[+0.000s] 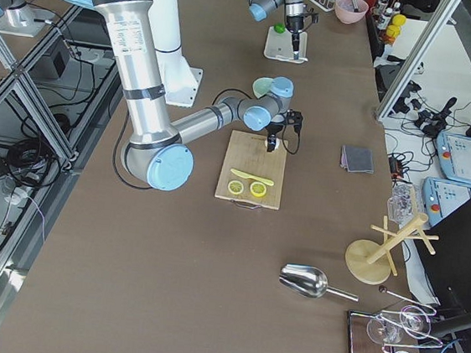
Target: Put spoon and bun in bowl
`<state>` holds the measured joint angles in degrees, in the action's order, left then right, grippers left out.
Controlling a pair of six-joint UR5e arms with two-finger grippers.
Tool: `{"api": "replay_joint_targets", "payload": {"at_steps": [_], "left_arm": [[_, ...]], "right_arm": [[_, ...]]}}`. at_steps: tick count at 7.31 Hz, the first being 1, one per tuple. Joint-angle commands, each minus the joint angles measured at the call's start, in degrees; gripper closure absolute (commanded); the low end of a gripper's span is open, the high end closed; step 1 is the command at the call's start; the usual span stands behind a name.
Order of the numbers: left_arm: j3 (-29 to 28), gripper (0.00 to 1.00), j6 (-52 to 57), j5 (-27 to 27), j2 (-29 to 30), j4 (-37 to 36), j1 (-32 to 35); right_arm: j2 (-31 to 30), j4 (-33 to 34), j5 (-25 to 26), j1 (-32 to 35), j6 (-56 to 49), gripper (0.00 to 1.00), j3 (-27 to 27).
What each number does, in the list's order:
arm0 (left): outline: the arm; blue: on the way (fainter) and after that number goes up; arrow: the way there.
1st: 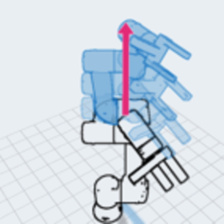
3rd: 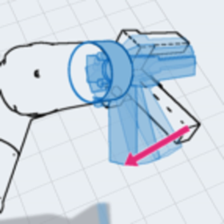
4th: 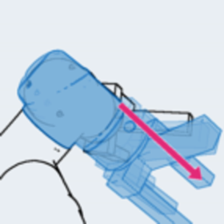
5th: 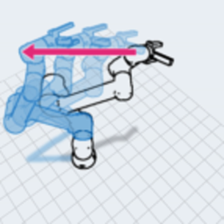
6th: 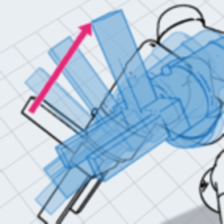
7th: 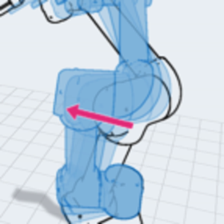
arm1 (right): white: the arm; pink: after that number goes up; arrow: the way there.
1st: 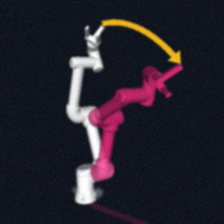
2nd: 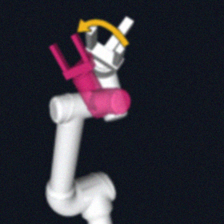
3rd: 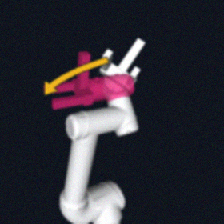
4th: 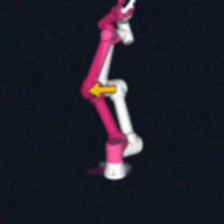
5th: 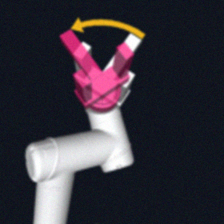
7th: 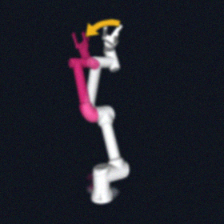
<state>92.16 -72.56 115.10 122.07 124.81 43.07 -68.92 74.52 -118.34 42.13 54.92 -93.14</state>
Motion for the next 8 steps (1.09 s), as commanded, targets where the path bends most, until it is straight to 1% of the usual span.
{"api": "replay_joint_targets", "payload": {"at_steps": [1,2,4,5,6,7,8], "left_arm": [[0.0,1.0,0.0,-1.8,0.4,0.0,-1.2],[0.0,1.0,-0.1,-3.2,0.4,0.0,-2.1],[0.4,1.0,-5.0,-8.5,1.4,0.1,-6.4],[0.2,1.0,-5.1,-11.7,2.0,0.3,-9.2],[0.0,1.0,-5.7,-13.7,2.5,0.3,-11.0],[-0.1,1.0,-8.4,-13.9,2.9,0.2,-11.9],[-0.7,1.0,-8.5,-14.0,3.8,0.2,-12.0]], "right_arm": [[2.1,-0.2,-0.1,0.1,1.8,1.0,0.2],[3.7,-0.2,-0.1,0.1,4.9,1.0,0.2],[4.6,-0.2,-0.7,0.8,5.5,1.0,-1.1],[4.7,-0.2,-0.8,1.2,5.5,1.0,-2.3],[4.8,-0.1,-0.8,1.5,5.5,1.0,-3.6],[5.2,-0.1,-1.3,1.7,5.9,1.0,-4.0],[6.1,-0.1,-1.4,1.7,7.0,1.0,-4.1]]}}
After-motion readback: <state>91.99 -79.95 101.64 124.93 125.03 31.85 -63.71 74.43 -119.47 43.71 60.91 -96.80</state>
